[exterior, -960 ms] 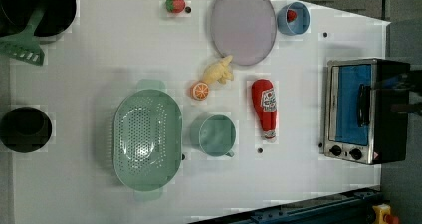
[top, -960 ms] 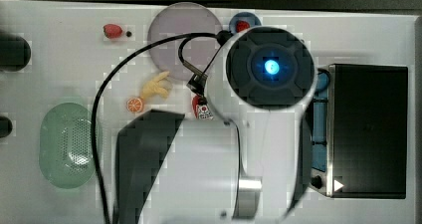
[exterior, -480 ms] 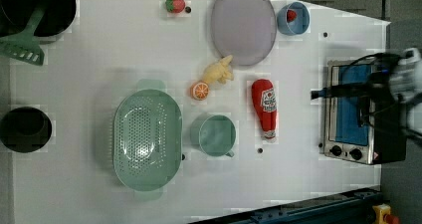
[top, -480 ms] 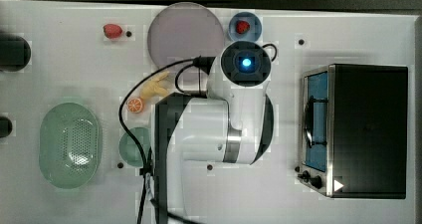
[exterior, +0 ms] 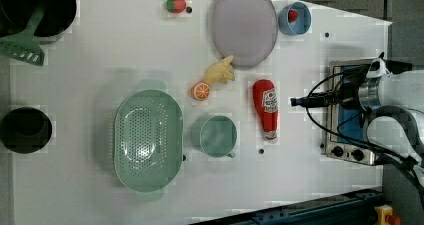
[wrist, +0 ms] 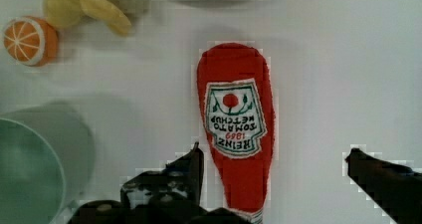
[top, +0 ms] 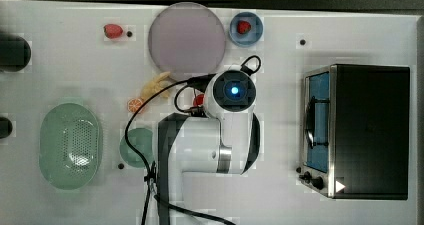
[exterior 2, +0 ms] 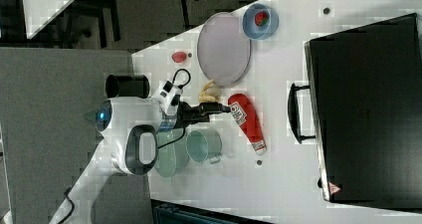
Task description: Pick Ketchup from the table and place it in strainer.
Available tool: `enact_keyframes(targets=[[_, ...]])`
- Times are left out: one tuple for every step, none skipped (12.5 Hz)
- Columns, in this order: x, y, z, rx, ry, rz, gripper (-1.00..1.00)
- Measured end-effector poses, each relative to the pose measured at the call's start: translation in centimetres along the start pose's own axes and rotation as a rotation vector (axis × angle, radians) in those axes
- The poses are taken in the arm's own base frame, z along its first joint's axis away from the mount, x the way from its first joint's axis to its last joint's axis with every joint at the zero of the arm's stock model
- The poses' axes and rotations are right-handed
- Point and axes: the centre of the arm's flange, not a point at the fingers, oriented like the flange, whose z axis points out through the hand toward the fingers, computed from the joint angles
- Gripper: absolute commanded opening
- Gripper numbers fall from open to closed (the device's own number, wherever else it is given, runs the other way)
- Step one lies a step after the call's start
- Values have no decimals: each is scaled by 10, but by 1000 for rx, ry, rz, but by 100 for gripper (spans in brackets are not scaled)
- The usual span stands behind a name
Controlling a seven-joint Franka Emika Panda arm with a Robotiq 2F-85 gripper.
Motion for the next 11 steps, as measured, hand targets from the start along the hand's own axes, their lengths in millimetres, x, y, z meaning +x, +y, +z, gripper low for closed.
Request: enact_keyframes(targets=[[2,1,3,-19,15,-17,100],[5,1,9,-45,35,-44,100],[10,2,16,-62,52,-63,100],[13,1,28,-65,54,-73,100],[13,0,44,-56,44,-74,100],[11,-2,63,-46,21,-77,100],[5,-6,84,-37,7,-81,100],[-2,-9,105,-28,-8,-84,100],[-10,-11,124,-17,-34,-84,100],[-16,-12,141,-7,-58,-84,100],[-20,-14,154,-3,-66,-89,100]])
